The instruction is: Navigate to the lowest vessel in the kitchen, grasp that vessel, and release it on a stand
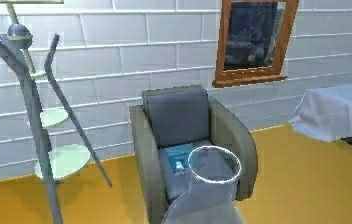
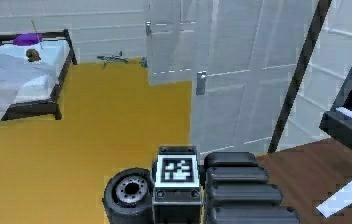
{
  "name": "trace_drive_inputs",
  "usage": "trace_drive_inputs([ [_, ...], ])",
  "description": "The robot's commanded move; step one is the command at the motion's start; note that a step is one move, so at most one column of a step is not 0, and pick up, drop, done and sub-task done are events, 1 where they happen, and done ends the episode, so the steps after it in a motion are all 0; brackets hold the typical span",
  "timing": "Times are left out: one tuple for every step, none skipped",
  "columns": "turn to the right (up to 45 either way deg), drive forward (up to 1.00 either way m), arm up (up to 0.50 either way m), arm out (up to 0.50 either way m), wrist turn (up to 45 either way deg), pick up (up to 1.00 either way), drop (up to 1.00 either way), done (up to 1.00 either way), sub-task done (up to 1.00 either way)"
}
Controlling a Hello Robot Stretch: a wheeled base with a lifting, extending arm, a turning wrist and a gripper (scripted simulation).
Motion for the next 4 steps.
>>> trace_drive_inputs([
  [-45.0,0.00,0.00,0.00,0.0,0.00,0.00,0.00,0.00],
  [-45.0,0.00,0.00,0.00,0.0,0.00,0.00,0.00,0.00],
  [-45.0,0.00,0.00,0.00,0.0,0.00,0.00,0.00,0.00],
  [45.0,0.00,0.00,0.00,0.0,0.00,0.00,0.00,0.00],
])
